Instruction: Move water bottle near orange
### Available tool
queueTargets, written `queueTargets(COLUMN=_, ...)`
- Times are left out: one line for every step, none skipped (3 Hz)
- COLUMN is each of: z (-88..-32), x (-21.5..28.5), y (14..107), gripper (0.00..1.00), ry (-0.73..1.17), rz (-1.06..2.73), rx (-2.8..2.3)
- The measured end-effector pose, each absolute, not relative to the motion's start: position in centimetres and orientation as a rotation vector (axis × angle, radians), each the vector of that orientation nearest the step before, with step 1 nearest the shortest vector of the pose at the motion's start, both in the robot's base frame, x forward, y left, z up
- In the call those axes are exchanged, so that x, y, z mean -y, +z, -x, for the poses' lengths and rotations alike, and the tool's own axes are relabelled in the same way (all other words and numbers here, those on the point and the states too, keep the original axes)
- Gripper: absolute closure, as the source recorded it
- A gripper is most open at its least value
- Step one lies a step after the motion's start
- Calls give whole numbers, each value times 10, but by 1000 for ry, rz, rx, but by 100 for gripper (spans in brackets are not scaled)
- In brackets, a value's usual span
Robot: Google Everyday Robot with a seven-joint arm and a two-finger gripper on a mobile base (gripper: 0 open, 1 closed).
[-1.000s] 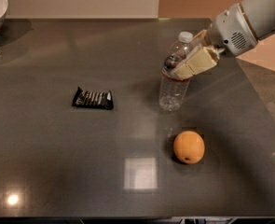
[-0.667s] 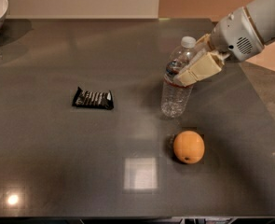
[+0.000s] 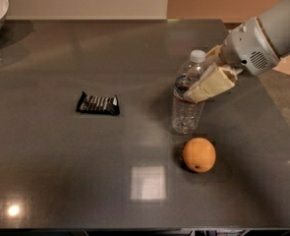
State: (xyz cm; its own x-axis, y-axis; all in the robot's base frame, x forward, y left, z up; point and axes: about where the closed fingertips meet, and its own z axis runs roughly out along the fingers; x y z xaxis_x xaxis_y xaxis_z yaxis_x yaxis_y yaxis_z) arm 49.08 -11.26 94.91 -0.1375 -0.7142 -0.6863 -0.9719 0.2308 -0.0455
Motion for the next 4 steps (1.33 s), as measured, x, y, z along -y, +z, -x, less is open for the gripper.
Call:
queueTargets(z=-487, x=112, y=941, gripper=37, ry=554, rz=1555, rx=-1918)
queueTargets(z=-485, x=110, y=936, gripper=14, ry=555, rz=1559, rx=-1913)
queueTargets(z=-484, x=112, y=934, gripper=0, ry=557, rz=1558, rx=-1911)
queueTargets(z=-484, x=112, y=934, gripper=0, ry=557, rz=1558, rx=-1911)
